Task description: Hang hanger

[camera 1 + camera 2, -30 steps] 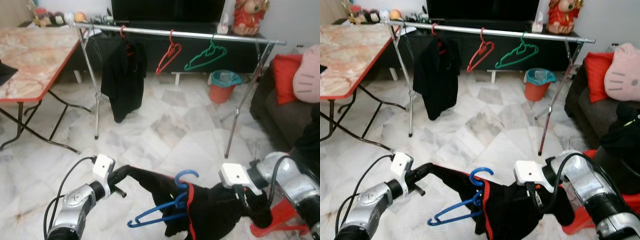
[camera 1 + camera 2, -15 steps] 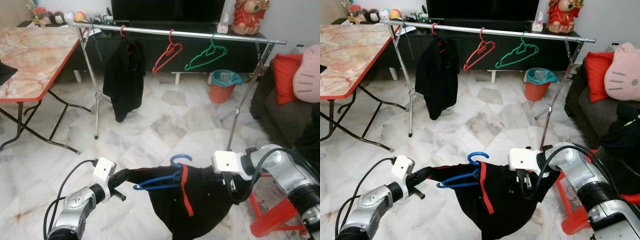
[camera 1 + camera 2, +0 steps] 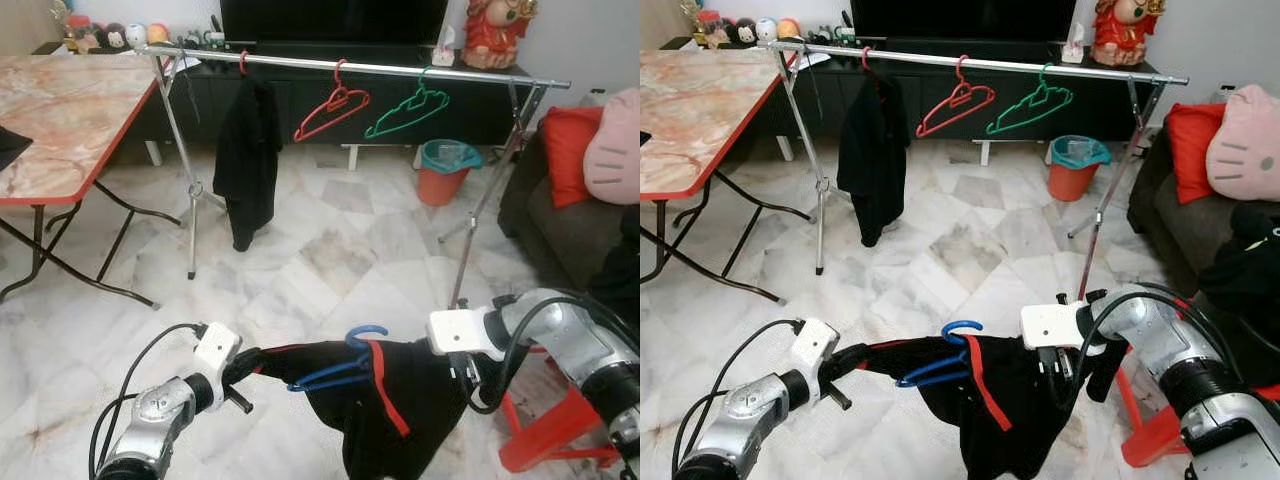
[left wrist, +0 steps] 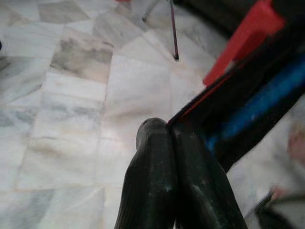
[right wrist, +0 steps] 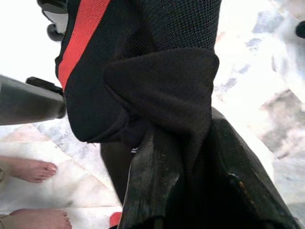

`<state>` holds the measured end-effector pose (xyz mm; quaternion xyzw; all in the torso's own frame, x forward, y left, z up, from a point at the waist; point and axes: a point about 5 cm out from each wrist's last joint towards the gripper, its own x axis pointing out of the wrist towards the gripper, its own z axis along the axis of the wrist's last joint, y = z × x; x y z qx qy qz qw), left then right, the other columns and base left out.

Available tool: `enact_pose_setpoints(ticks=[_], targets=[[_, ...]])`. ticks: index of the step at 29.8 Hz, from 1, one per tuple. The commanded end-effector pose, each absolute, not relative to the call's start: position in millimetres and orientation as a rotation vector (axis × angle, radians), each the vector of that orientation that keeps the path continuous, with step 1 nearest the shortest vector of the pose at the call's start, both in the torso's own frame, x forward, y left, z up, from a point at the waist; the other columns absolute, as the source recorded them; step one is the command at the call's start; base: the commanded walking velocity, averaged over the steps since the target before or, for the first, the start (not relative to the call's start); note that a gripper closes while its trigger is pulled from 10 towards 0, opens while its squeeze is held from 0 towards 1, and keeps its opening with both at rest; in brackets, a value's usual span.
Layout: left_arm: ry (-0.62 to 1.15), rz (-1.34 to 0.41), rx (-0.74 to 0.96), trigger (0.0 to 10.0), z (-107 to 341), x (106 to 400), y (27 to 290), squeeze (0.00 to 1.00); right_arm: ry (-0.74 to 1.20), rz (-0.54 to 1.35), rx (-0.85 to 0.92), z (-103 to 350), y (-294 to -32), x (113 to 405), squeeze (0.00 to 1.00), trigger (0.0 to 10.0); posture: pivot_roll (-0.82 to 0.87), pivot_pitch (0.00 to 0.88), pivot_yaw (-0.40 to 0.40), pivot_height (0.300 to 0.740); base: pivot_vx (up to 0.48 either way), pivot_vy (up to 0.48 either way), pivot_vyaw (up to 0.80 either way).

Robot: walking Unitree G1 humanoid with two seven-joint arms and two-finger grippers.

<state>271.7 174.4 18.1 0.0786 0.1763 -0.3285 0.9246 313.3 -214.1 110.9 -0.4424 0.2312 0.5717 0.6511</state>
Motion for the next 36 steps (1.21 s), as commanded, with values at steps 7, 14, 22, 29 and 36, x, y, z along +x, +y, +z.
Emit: enact_pose_setpoints(ticks=[7, 14, 22, 29, 36], targets=[[0.448, -0.654, 0.282, 0.0, 6, 267, 186, 0.0, 0.496, 1.272, -1.007, 123, -217, 320, 0.0, 0.0, -0.03, 0.0, -0.038, 0.74, 0.0, 0.0, 0.0], [0.49, -0.649, 0.402, 0.0, -2, 263, 188, 0.0, 0.531, 1.294, -1.035, 121, -219, 318, 0.0, 0.0, -0.03, 0.0, -0.038, 0.74, 0.0, 0.0, 0.0], [0.512, -0.662, 0.483, 0.0, -6, 261, 189, 0.0, 0.533, 1.209, -1.17, 123, -224, 326, 0.0, 0.0, -0.03, 0.0, -0.04, 0.74, 0.0, 0.0, 0.0], [0.515, -0.668, 0.5, 0.0, -8, 261, 188, 0.0, 0.499, 1.112, -1.242, 125, -222, 335, 0.0, 0.0, -0.03, 0.0, -0.04, 0.74, 0.0, 0.0, 0.0], [0.473, -0.656, 0.342, 0.0, 1, 267, 184, 0.0, 0.469, 1.073, -1.261, 112, -211, 335, 0.0, 0.0, -0.03, 0.0, -0.043, 0.74, 0.0, 0.0, 0.0]])
